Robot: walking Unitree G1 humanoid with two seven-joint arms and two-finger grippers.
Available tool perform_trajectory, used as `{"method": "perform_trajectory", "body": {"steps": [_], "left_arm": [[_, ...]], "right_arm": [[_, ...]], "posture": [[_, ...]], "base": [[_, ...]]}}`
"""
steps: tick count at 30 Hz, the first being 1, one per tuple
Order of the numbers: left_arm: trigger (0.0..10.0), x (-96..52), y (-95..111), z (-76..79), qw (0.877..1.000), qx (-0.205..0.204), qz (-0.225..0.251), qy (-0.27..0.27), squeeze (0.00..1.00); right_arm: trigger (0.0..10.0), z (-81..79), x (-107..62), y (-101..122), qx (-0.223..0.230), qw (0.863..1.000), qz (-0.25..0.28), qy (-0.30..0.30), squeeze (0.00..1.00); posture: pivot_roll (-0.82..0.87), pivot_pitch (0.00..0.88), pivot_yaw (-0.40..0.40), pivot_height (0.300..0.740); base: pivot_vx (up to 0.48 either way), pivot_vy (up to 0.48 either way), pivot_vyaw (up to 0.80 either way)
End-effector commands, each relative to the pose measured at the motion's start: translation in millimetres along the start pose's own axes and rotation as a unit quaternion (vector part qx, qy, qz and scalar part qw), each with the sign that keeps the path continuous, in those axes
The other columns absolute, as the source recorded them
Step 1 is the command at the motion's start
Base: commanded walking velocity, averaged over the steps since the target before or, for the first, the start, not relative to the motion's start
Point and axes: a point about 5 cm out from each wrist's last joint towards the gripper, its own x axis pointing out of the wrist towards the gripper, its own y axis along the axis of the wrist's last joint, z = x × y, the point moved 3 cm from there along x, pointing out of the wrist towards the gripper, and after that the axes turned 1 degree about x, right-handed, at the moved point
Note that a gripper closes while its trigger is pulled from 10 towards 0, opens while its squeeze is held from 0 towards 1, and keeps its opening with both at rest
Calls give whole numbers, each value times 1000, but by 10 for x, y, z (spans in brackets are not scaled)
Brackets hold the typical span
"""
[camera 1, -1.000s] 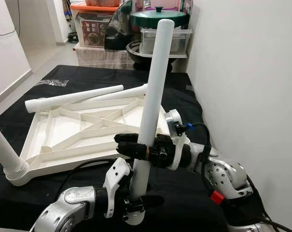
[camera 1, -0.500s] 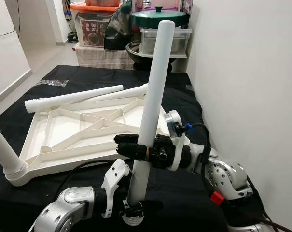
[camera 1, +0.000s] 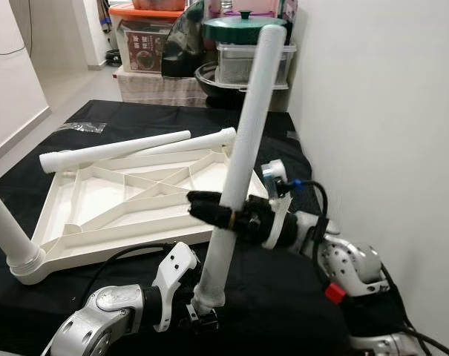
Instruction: Building children table
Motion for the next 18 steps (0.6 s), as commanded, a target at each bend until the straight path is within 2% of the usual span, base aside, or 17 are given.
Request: {"method": "perform_trajectory", "body": {"steps": [1, 6, 9, 10, 11, 13, 18], "left_arm": [[10000, -3, 21, 65, 1000, -9, 5, -14, 0], [10000, 21, 4, 92, 1000, 2, 4, -5, 0], [10000, 15, 5, 77, 1000, 6, 4, 3, 0], [10000, 20, -16, 66, 1000, 15, 1, 15, 0], [10000, 20, -16, 66, 1000, 15, 1, 15, 0], [10000, 29, -55, 68, 999, 22, -4, 28, 0], [10000, 52, -107, 113, 1000, 4, -5, 30, 0]], "right_arm": [[0, 103, -45, 72, -25, 999, 7, -35, 0], [0, 381, -123, 242, -50, 990, 44, -122, 0], [0, 446, -157, 319, -63, 986, 54, -143, 0], [0, 543, -218, 428, -79, 978, 68, -179, 0], [0, 543, -218, 428, -79, 978, 68, -179, 0], [0, 644, -306, 567, -97, 968, 87, -214, 0], [0, 671, -383, 672, -113, 962, 102, -228, 0]], "posture": [[39, 9, -31, 740], [42, 14, -31, 740], [45, 15, -32, 740], [44, 16, -32, 740], [44, 16, -32, 740], [43, 20, -32, 740], [43, 21, -33, 740]], "base": [[0, 0, 0], [0, 0, 0], [0, 0, 0], [0, 0, 0], [0, 0, 0], [0, 0, 0], [0, 0, 0]]}}
